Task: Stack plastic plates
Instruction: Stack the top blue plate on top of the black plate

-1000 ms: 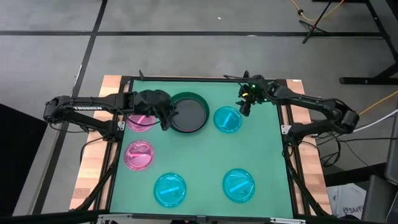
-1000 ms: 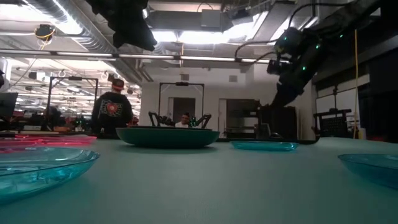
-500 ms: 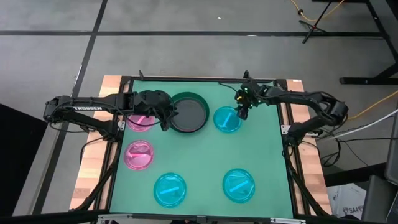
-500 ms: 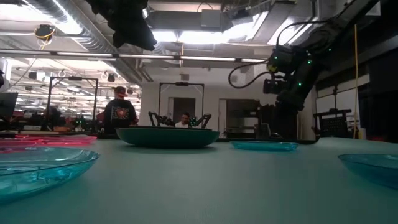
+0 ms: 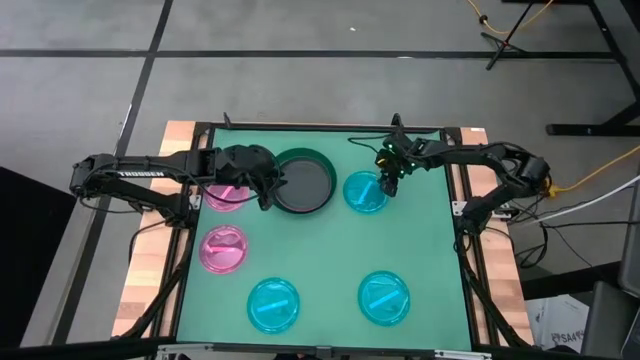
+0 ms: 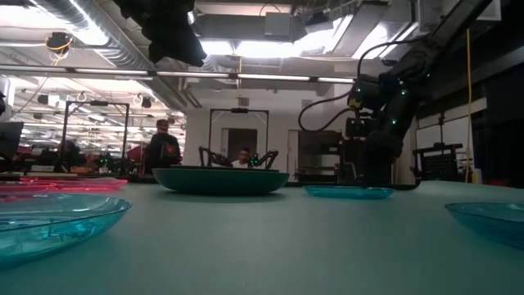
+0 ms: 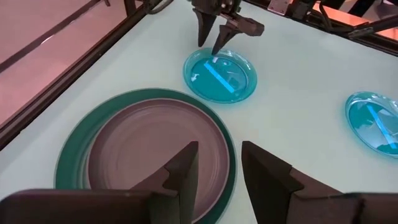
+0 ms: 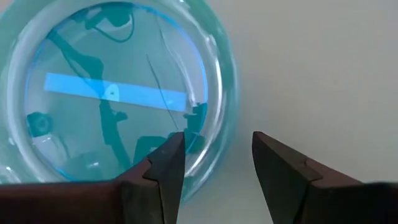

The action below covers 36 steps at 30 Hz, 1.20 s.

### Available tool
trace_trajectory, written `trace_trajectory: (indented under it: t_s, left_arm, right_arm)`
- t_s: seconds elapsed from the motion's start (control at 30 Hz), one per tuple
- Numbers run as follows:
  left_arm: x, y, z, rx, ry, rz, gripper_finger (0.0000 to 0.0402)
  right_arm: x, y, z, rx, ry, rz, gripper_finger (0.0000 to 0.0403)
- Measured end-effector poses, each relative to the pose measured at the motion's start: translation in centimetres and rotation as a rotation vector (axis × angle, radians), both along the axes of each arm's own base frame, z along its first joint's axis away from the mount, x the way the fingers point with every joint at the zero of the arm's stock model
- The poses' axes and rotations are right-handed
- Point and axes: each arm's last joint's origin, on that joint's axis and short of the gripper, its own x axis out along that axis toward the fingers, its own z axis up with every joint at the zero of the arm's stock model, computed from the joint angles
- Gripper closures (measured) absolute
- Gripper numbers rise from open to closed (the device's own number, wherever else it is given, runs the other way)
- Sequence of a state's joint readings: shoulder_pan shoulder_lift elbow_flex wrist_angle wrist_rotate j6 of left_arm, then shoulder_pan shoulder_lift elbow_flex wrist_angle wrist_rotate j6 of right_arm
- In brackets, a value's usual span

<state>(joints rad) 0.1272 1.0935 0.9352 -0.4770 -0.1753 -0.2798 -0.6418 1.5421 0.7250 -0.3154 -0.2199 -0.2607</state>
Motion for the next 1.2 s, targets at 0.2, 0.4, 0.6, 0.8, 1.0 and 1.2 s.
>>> trace_trajectory:
  t_s: [0.2,0.4,0.6,0.8,1.0,1.2]
  left_arm:
    - [0.00,0.00,0.00,0.000,0.000,0.000,0.0285]
    - [0.00,0.00,0.00,0.000,0.000,0.000,0.0285]
    - [0.00,0.00,0.00,0.000,0.000,0.000,0.0285]
    - [0.00,0.00,0.00,0.000,0.000,0.000,0.0285]
    - [0.00,0.00,0.00,0.000,0.000,0.000,0.0285]
    - [0.00,0.00,0.00,0.000,0.000,0.000,0.0285]
  right_arm:
    - [0.08,-0.03,-0.58,0.021,0.014,0.004,0.0228]
    - [0.15,-0.08,-1.04,0.031,0.026,0.004,0.0228]
    - [0.16,-0.08,-1.05,0.029,0.026,0.008,0.0228]
    - [0.16,-0.09,-1.06,0.029,0.027,0.009,0.0228]
    - [0.16,-0.08,-1.06,0.029,0.027,0.009,0.0228]
    - [0.16,-0.08,-1.06,0.029,0.027,0.009,0.0231]
